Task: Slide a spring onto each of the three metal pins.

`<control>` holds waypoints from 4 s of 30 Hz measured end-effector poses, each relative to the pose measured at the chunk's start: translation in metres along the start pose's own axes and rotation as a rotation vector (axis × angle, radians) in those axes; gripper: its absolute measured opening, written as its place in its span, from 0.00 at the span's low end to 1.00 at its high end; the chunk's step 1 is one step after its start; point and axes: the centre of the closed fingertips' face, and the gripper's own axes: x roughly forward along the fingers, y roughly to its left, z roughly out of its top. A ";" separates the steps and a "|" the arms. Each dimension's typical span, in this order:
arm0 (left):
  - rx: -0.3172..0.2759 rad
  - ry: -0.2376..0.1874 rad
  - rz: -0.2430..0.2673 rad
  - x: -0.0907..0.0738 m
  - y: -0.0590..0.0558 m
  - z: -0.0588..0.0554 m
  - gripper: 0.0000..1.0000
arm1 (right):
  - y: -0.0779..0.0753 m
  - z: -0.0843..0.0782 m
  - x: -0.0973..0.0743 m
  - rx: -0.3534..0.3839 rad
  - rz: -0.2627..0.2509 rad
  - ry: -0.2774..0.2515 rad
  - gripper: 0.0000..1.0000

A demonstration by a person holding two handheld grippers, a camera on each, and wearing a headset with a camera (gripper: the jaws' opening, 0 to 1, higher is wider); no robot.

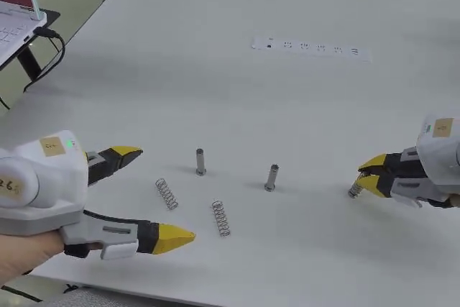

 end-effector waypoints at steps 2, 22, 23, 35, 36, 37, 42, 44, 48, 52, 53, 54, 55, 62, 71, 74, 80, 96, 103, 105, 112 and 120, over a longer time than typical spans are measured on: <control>-0.001 0.000 -0.001 0.000 0.000 0.000 0.94 | 0.000 0.000 0.000 0.005 -0.001 0.003 0.08; -0.015 -0.016 0.010 -0.004 0.002 0.001 0.94 | -0.001 0.005 -0.003 0.100 -0.020 -0.022 0.22; -0.015 -0.016 0.009 -0.003 0.002 0.001 0.95 | -0.001 0.005 -0.004 0.107 -0.020 -0.024 0.22; -0.012 -0.024 0.011 -0.004 0.004 0.003 0.95 | 0.001 0.013 -0.014 0.190 -0.041 -0.079 0.29; -0.012 -0.024 0.011 -0.004 0.004 0.003 0.95 | 0.002 0.014 -0.014 0.192 -0.041 -0.081 0.29; -0.013 -0.023 0.010 -0.004 0.004 0.003 0.95 | 0.002 0.014 -0.015 0.191 -0.040 -0.083 0.29; -0.010 -0.024 0.012 -0.004 0.004 0.005 0.95 | 0.004 0.018 -0.019 0.220 -0.047 -0.103 0.31; -0.008 -0.023 0.010 -0.003 0.003 0.006 0.95 | 0.004 0.018 -0.021 0.232 -0.052 -0.112 0.32; -0.005 -0.023 0.006 -0.002 0.002 0.007 0.96 | 0.007 0.019 -0.025 0.256 -0.056 -0.128 0.34; -0.007 -0.027 0.007 -0.002 0.002 0.008 0.96 | 0.010 0.021 -0.028 0.279 -0.056 -0.143 0.35; -0.008 -0.027 0.007 -0.002 0.002 0.009 0.96 | 0.010 0.021 -0.030 0.283 -0.060 -0.147 0.35; -0.005 -0.029 0.009 -0.003 0.003 0.009 0.96 | 0.010 0.022 -0.031 0.282 -0.071 -0.152 0.35; -0.006 -0.029 0.010 -0.003 0.003 0.009 0.96 | 0.010 0.023 -0.033 0.276 -0.083 -0.154 0.35; -0.007 -0.035 0.009 -0.003 0.004 0.011 0.96 | 0.020 0.031 -0.041 0.270 -0.085 -0.181 0.36; 0.001 -0.037 0.000 -0.003 0.004 0.014 0.96 | 0.033 0.024 -0.049 0.308 -0.082 -0.189 0.36; 0.001 -0.033 -0.001 -0.003 0.004 0.014 0.96 | 0.034 0.022 -0.053 0.338 -0.083 -0.200 0.36; 0.002 -0.033 0.000 -0.004 0.005 0.014 0.96 | 0.036 0.020 -0.055 0.361 -0.086 -0.204 0.35; -0.005 -0.033 0.004 -0.009 0.004 0.012 0.96 | 0.063 0.032 -0.032 0.366 -0.004 -0.142 0.32; -0.008 -0.036 0.005 -0.010 0.006 0.011 0.96 | 0.079 0.056 -0.023 0.356 0.055 -0.161 0.32; -0.008 -0.038 0.003 -0.010 0.006 0.011 0.96 | 0.081 0.061 -0.019 0.343 0.065 -0.161 0.32; -0.005 -0.039 -0.002 -0.010 0.004 0.010 0.96 | 0.092 0.078 -0.004 0.330 0.097 -0.169 0.32; -0.007 -0.038 -0.002 -0.011 0.004 0.010 0.96 | 0.105 0.098 0.016 0.307 0.142 -0.160 0.30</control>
